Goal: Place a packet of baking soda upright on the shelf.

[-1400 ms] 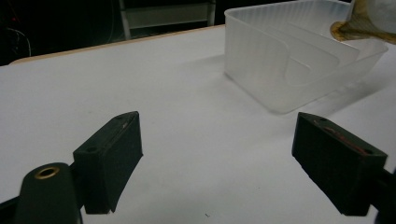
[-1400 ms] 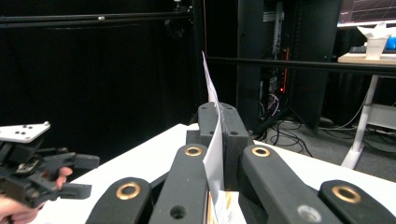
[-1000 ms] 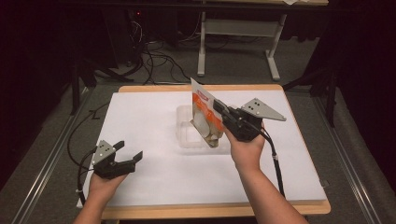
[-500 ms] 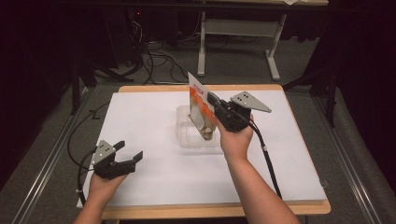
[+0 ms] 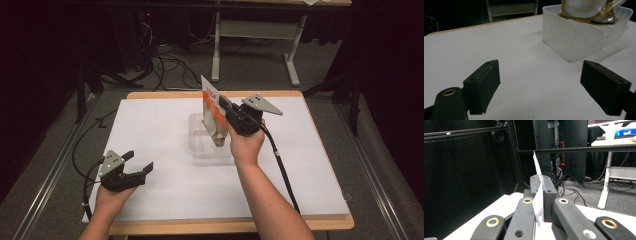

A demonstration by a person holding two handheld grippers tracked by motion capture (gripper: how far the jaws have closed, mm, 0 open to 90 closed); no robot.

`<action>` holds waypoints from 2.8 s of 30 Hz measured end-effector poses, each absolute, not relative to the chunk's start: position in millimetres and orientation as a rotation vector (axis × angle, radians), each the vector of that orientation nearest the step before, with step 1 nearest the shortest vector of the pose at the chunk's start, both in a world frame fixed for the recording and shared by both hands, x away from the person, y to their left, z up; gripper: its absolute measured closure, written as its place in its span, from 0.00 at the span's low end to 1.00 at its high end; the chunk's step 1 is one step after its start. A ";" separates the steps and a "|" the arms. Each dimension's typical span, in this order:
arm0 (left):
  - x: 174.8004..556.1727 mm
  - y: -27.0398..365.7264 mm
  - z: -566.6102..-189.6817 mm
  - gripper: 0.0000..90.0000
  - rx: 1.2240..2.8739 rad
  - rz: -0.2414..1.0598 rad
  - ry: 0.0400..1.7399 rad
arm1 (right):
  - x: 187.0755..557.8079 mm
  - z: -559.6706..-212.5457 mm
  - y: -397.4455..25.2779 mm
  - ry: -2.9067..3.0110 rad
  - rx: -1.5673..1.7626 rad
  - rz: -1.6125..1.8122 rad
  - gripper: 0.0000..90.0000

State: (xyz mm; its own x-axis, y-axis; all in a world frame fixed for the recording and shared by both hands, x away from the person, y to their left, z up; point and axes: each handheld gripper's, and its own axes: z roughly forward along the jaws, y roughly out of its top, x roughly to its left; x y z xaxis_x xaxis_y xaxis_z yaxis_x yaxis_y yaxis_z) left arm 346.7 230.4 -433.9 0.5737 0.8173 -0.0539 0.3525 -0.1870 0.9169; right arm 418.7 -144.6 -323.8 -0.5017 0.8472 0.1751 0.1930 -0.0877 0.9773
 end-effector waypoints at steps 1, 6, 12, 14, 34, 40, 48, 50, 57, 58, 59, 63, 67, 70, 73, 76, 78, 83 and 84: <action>346.6 230.5 -433.7 0.18 1.776 0.565 0.965 | 420.3 -324.3 -143.4 1.671 1.133 1.631 1.00; 346.3 231.1 -433.1 0.18 1.774 0.567 0.963 | 424.3 -324.9 -139.0 1.670 1.140 1.632 1.00; 346.4 230.0 -433.3 0.18 1.775 0.568 0.959 | 426.9 -326.6 -134.7 1.669 1.144 1.623 1.00; 346.5 229.9 -433.3 0.18 1.775 0.567 0.958 | 428.7 -327.8 -133.6 1.668 1.151 1.629 1.00; 346.5 229.6 -433.5 0.18 1.782 0.563 0.954 | 441.0 -342.2 -113.8 1.714 1.126 1.622 1.00; 346.5 228.4 -434.1 0.18 1.790 0.567 0.951 | 443.1 -350.4 -113.6 1.724 1.113 1.606 1.00; 346.8 227.4 -434.6 0.18 1.799 0.575 0.953 | 443.8 -361.8 -124.8 1.723 1.125 1.594 1.00; 346.6 227.2 -434.5 0.18 1.799 0.577 0.954 | 443.0 -362.8 -124.1 1.732 1.118 1.592 1.00; 346.4 227.1 -434.5 0.18 1.799 0.578 0.954 | 439.8 -367.4 -116.2 1.766 1.098 1.595 1.00; 346.4 227.1 -434.5 0.18 1.798 0.578 0.953 | 438.7 -368.5 -114.7 1.769 1.093 1.596 1.00; 346.5 226.8 -434.6 0.18 1.796 0.569 0.952 | 437.8 -369.1 -114.2 1.769 1.094 1.603 1.00; 346.5 227.1 -434.4 0.18 1.798 0.577 0.952 | 435.1 -371.3 -113.9 1.770 1.096 1.610 1.00; 346.6 226.2 -434.7 0.18 1.801 0.571 0.949 | 432.3 -373.4 -115.9 1.774 1.098 1.609 1.00; 346.7 225.5 -434.9 0.18 1.804 0.571 0.947 | 430.7 -375.0 -116.9 1.777 1.096 1.601 1.00; 346.8 225.0 -434.9 0.18 1.810 0.571 0.945 | 429.0 -378.0 -117.9 1.780 1.101 1.603 1.00; 346.3 224.2 -434.9 0.18 1.811 0.574 0.944 | 427.3 -380.9 -118.5 1.779 1.106 1.606 1.00; 346.0 224.2 -434.7 0.18 1.810 0.573 0.944 | 426.1 -381.8 -118.8 1.779 1.108 1.606 1.00; 345.6 224.4 -434.6 0.18 1.809 0.575 0.944 | 424.1 -382.6 -118.3 1.783 1.108 1.605 1.00; 345.5 224.3 -434.6 0.18 1.809 0.574 0.945 | 423.9 -382.8 -118.1 1.783 1.109 1.605 1.00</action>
